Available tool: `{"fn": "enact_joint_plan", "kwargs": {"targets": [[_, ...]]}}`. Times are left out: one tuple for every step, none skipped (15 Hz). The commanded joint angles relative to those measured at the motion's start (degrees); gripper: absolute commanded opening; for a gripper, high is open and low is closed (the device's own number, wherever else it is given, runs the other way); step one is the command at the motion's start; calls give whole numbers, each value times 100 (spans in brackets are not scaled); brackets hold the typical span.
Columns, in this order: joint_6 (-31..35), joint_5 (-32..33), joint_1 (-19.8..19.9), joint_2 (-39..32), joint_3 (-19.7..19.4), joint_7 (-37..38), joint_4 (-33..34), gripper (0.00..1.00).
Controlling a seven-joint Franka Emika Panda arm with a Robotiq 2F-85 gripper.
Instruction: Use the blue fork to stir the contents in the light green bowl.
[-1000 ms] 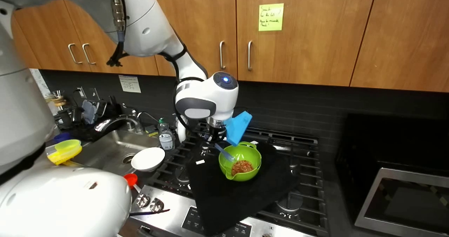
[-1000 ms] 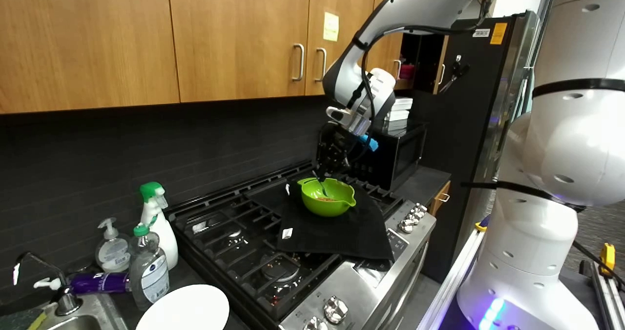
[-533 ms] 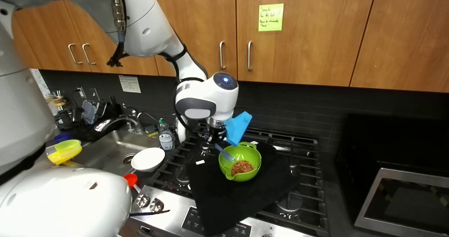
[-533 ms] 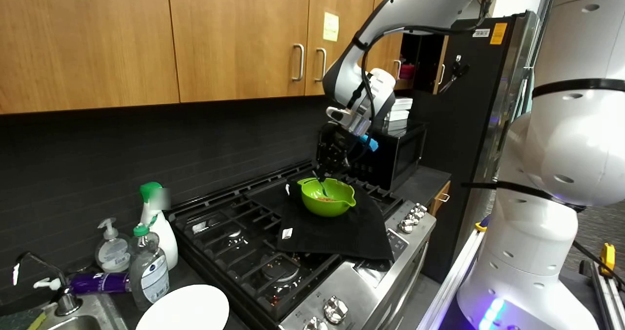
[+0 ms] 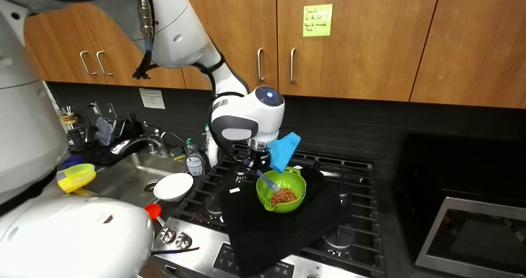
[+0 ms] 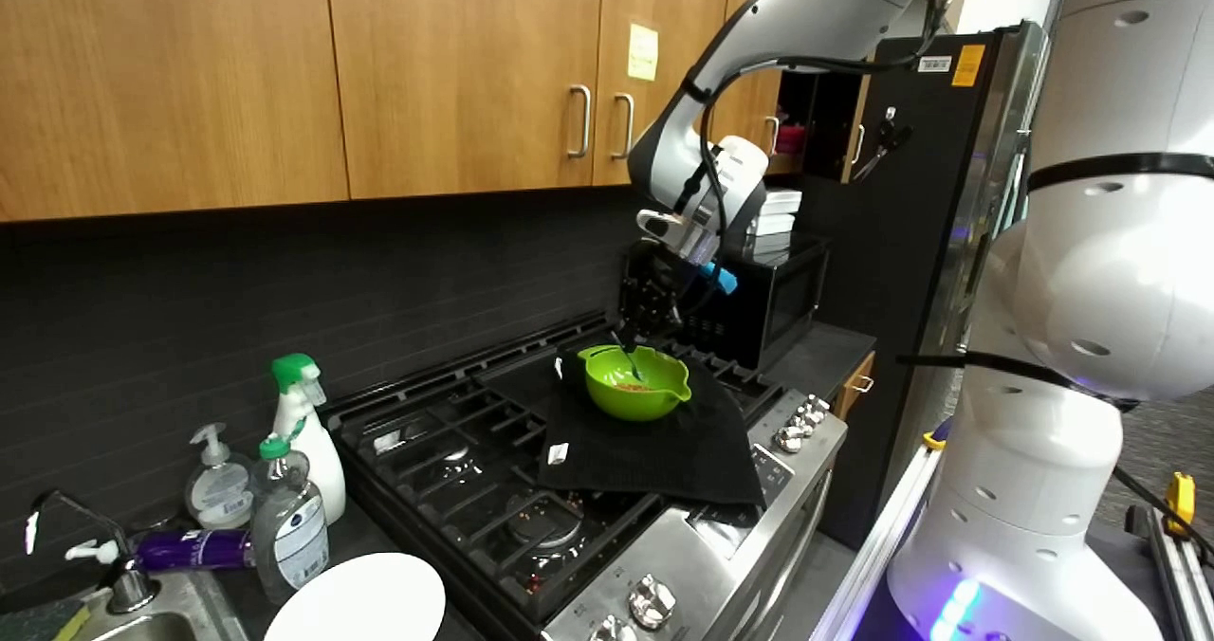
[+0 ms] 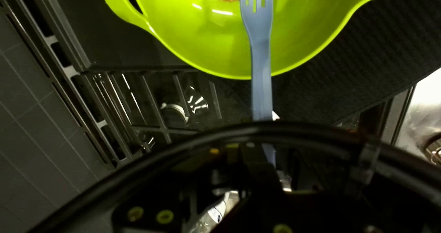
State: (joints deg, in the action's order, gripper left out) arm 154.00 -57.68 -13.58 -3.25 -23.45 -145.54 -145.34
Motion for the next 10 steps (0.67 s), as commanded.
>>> {"fn": "enact_joint_plan", "kwargs": {"targets": [[-161,3,101,-257,-74,29,296,5],[-184,-17,124,-308,-72,3,349,5],[-260,-30,152,-378,-62,-24,418,5],[-378,-43,180,-434,-51,-45,483,5],[-505,-94,207,-530,-33,-105,570,5],[-628,-120,221,-616,-18,-126,647,5],[-695,-144,228,-693,-7,-134,711,5],[-768,-165,236,-778,-5,-140,781,5],[-837,-170,244,-857,-6,-139,846,5],[-890,-198,261,-943,-11,-153,912,5]]}}
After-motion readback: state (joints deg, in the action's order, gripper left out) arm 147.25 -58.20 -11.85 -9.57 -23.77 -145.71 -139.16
